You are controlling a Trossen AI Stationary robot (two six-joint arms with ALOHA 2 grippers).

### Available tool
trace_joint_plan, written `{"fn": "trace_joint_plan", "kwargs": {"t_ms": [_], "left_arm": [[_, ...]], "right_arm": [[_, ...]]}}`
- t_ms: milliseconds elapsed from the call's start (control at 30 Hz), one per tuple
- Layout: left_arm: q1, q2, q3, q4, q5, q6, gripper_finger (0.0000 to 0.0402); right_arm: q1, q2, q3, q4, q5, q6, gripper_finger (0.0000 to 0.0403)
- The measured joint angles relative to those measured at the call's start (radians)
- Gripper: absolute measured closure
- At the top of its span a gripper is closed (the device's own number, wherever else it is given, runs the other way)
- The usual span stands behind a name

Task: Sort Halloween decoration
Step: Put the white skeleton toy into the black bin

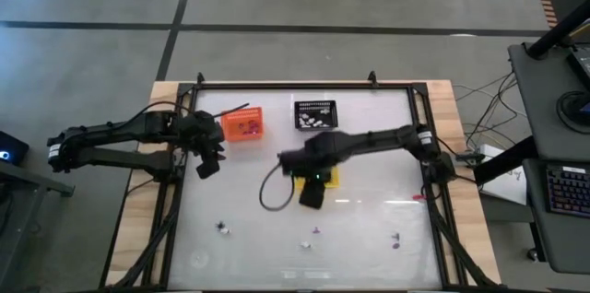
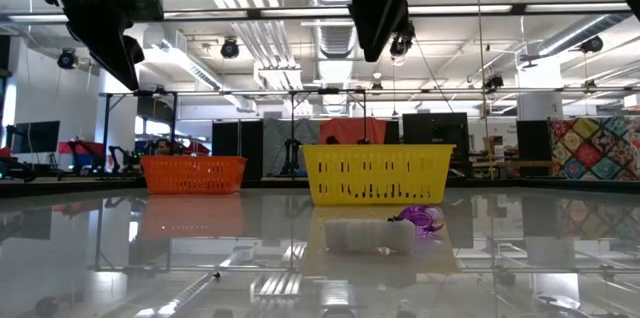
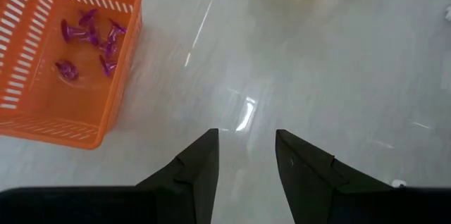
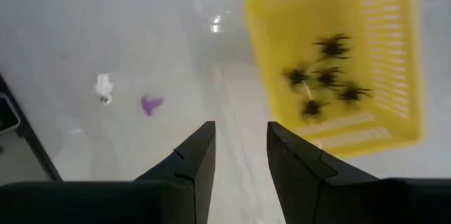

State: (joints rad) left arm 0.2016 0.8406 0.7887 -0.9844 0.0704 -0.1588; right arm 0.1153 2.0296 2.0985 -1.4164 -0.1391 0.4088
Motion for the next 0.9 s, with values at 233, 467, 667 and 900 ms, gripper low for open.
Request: {"fn": "trace_joint_plan", "kwargs": {"t_ms": [233,467,667,900], "left_arm": [[0.000,0.000,0.000,-0.004,0.000,-0.018,0.0278],[0.000,0.002,0.000,-0.004,-0.001,-0.025,0.0278],[0.000,0.002,0.000,-0.004,-0.001,-0.049,0.0278],[0.000,0.004,0.000,-0.005,-0.002,-0.066,0.0278]], "right_arm": [[0.110,0.000,-0.070,0.135,-0.073,0.000,0.0301],[0.173,0.000,-0.115,0.183,-0.078,0.001,0.0309],[0.214,0.000,-0.179,0.326,-0.080,0.021,0.0310],[0.235,0.000,-0.308,0.598,-0.070,0.137,0.0310]]}}
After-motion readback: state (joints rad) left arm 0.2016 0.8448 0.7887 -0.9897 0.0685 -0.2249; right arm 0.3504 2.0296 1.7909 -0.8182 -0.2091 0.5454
